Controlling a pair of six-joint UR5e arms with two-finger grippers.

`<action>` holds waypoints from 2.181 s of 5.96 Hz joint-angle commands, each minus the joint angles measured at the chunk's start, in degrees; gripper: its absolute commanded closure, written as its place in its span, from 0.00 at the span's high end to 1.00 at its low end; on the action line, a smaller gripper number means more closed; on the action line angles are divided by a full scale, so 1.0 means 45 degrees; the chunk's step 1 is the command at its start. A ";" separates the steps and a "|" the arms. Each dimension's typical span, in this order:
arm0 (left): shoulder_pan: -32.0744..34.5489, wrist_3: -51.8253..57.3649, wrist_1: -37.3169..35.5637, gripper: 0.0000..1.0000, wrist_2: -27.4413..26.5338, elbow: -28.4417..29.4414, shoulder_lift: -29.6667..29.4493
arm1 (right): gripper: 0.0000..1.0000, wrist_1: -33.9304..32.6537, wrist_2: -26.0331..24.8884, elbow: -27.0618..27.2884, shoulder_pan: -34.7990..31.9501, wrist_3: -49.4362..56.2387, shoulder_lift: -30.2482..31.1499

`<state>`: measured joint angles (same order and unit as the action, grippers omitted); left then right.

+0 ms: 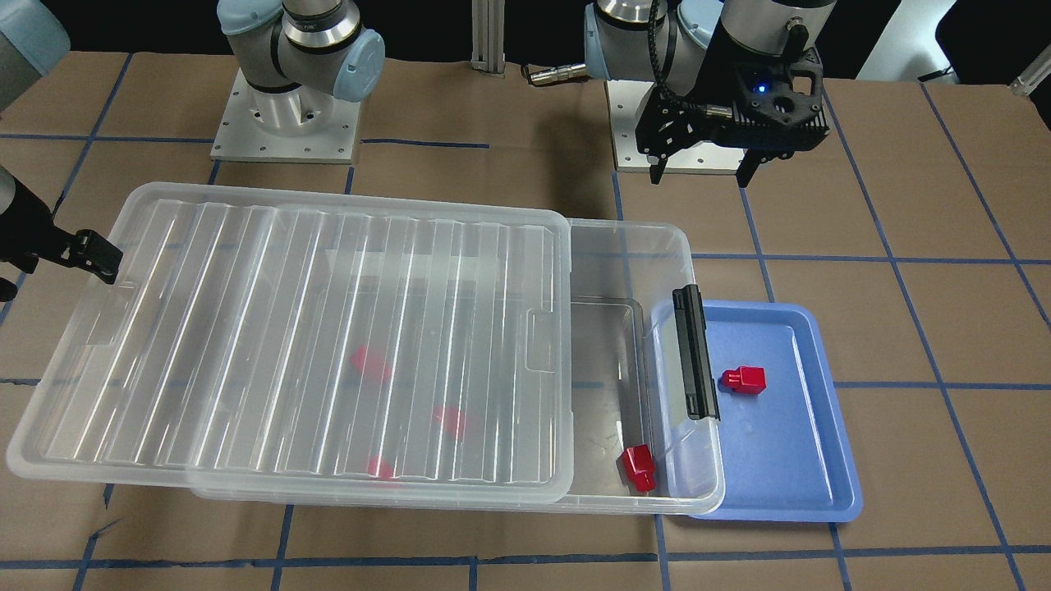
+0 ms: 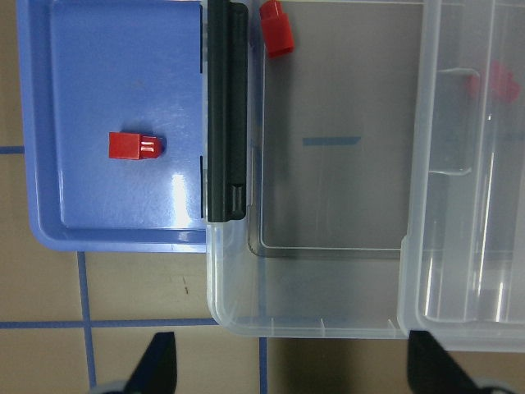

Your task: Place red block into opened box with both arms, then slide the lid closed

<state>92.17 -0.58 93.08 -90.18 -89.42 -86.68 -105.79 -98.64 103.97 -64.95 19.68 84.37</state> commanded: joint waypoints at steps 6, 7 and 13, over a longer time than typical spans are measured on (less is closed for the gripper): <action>-0.2586 1.4681 -0.0078 0.98 0.0000 -0.0871 -0.0111 | 1.00 -0.0357 -0.0346 -0.0057 0.0975 0.0509 -0.0017; -0.3016 1.7407 -0.0078 0.98 -0.0097 -0.0910 -0.0151 | 1.00 -0.0377 -0.0365 -0.0154 0.0977 0.0432 0.0137; -0.5189 2.3818 -0.1496 0.98 0.0020 -0.1242 -0.1744 | 1.00 0.5661 0.0256 -0.4225 -0.3466 -0.6350 0.1467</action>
<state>69.43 104.29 88.91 -90.10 -94.79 -91.46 -86.90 -98.72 89.46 -75.97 -2.01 90.91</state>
